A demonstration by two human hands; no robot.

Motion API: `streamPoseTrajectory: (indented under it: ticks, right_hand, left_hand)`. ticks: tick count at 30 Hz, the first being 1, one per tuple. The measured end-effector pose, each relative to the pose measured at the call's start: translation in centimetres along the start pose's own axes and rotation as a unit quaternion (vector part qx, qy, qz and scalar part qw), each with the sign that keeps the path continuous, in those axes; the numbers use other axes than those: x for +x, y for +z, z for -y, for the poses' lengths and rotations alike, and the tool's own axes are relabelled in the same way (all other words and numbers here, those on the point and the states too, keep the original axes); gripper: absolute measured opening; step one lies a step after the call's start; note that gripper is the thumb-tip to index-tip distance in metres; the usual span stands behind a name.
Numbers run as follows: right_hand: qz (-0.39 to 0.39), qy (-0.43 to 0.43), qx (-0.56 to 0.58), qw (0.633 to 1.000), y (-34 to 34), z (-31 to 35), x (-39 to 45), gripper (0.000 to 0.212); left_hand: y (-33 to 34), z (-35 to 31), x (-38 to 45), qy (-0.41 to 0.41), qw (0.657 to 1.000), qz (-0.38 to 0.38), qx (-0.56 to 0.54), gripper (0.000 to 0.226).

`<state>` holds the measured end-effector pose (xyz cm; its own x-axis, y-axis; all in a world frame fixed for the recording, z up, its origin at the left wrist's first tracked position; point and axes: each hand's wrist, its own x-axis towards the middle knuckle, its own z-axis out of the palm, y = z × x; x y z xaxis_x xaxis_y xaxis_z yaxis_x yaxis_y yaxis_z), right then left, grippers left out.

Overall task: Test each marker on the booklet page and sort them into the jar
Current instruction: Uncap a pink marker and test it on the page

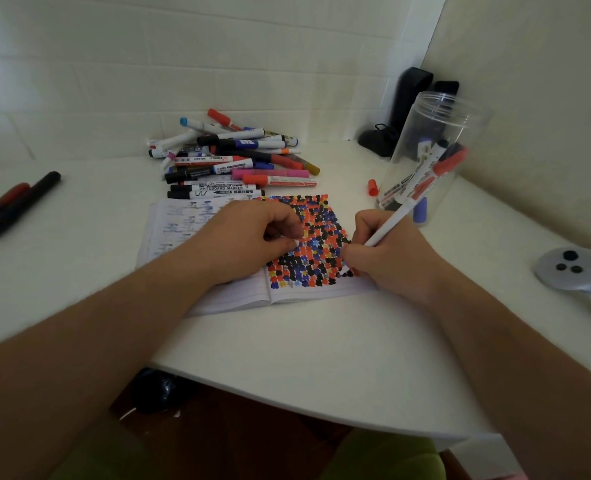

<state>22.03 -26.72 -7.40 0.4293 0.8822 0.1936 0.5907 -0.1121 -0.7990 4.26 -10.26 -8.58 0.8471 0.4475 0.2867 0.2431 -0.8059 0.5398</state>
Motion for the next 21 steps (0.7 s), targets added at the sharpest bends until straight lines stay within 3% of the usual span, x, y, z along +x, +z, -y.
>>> streamPoseTrajectory:
  ticks: [21]
  right_hand:
    - [0.025,0.008,-0.016,1.0,-0.03,-0.22,0.17,0.034]
  left_hand:
    - [0.02,-0.17,-0.09,-0.005,1.0,0.0,0.003,0.013]
